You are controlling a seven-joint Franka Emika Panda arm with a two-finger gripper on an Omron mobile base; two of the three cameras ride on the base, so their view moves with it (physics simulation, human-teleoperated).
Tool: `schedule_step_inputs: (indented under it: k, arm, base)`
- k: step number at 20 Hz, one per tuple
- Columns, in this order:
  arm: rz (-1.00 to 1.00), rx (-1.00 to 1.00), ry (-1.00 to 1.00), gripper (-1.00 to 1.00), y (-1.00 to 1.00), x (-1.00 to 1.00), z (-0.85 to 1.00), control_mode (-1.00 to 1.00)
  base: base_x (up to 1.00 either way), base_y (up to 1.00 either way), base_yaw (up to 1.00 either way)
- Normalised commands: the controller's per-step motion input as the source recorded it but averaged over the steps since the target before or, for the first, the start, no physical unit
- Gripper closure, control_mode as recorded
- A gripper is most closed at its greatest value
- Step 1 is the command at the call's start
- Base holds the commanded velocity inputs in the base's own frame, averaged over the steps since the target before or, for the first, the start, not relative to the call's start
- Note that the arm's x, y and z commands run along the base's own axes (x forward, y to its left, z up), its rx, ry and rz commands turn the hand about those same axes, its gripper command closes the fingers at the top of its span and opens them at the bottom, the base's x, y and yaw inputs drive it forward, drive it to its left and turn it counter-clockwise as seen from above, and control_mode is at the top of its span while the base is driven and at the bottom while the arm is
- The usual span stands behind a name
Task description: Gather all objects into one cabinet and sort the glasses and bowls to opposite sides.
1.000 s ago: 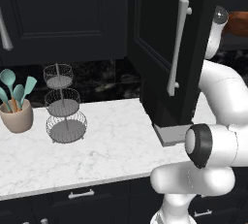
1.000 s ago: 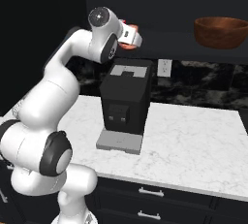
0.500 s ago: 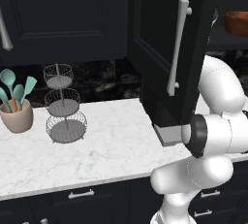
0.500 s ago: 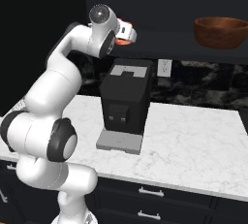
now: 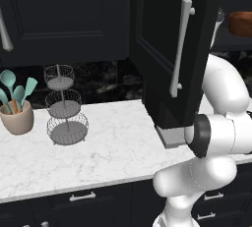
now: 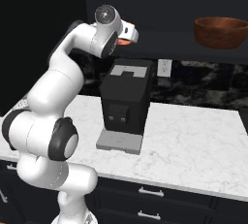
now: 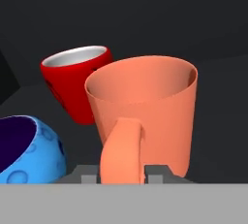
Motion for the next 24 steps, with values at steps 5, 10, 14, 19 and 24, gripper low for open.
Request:
schedule_step_inputs:
  k: [5, 10, 14, 19, 24]
  arm:
    - [0.01, 0.0, -0.02, -1.0, -0.03, -0.03, 0.0, -1.0]
    - [0.0, 0.0, -0.06, -1.0, -0.09, -0.37, 0.0, -1.0]
    - [0.01, 0.0, -0.11, -1.0, -0.32, -0.85, 0.0, -1.0]
    - [0.02, 0.0, -0.12, -1.0, -0.16, -1.0, 0.03, -1.0]
    - [0.03, -0.01, -0.12, -1.0, -0.11, -1.0, 0.01, -1.0]
  base:
    - [0.0, 0.0, 0.0]
    - [0.0, 0.0, 0.0]
    - [0.0, 0.0, 0.0]
    - [0.0, 0.0, 0.0]
    - [0.0, 0.0, 0.0]
